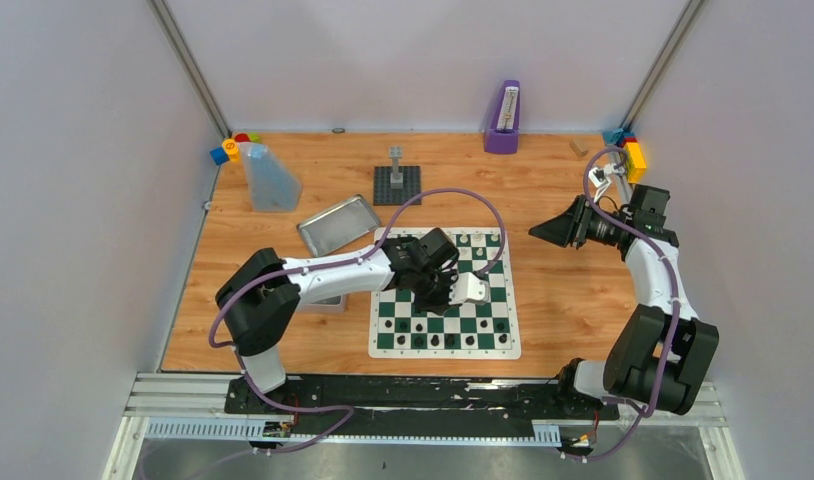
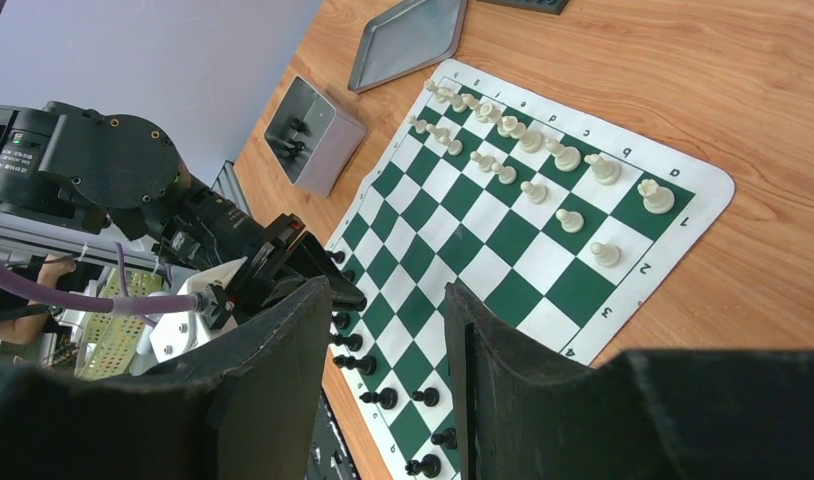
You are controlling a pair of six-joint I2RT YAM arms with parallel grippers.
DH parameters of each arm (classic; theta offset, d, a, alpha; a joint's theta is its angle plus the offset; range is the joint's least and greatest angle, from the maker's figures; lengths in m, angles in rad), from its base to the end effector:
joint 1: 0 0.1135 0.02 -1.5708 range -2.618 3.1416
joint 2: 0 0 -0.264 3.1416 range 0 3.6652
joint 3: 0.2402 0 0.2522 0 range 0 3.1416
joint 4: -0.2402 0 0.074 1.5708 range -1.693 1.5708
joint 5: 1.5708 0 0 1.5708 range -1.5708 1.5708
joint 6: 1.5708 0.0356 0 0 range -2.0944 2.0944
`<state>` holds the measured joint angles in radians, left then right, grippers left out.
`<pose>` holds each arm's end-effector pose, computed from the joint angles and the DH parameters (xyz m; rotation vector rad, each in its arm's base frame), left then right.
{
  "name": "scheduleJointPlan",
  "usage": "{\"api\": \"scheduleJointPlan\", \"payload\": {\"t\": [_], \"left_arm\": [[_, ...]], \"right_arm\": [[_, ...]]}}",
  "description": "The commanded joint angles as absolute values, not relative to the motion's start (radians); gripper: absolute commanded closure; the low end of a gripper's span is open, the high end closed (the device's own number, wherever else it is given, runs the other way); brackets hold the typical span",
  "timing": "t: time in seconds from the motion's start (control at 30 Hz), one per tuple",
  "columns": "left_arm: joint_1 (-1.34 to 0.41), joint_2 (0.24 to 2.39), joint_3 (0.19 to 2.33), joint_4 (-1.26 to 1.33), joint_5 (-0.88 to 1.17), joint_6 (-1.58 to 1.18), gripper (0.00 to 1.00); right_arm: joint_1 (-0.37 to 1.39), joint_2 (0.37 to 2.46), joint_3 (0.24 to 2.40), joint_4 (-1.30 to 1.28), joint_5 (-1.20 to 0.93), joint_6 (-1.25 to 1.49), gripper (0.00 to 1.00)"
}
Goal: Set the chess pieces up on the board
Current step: Place the chess piece on the chessboard.
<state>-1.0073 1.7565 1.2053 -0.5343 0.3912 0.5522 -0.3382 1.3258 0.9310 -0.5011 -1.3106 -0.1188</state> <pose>0.1801 -0.3105 0.2012 1.9781 1.8135 -0.6671 0.2540 -0.0529 0.2659 -0.3021 1.9499 1.2748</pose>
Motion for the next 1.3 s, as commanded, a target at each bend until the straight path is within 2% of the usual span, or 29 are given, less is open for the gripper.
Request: {"api": "scheduleJointPlan", "payload": {"t": [0.0, 0.87, 1.27], "left_arm": [[-1.022, 1.771, 1.199, -0.483, 0.425, 0.547, 0.90], [-1.045, 1.788, 1.142, -0.479, 0.417, 0.535, 0.88], [-1.046, 1.802, 1.150, -0.480, 0.400, 0.539, 0.82]], "right_arm": [[-0.344, 1.334, 0.974, -0.502, -1.348, -0.153, 0.54], [-0.344, 1.335, 0.972, -0.508, -1.357, -0.158, 0.54], [-0.344, 1.336, 0.973, -0.508, -1.359, -0.158, 0.54]]}}
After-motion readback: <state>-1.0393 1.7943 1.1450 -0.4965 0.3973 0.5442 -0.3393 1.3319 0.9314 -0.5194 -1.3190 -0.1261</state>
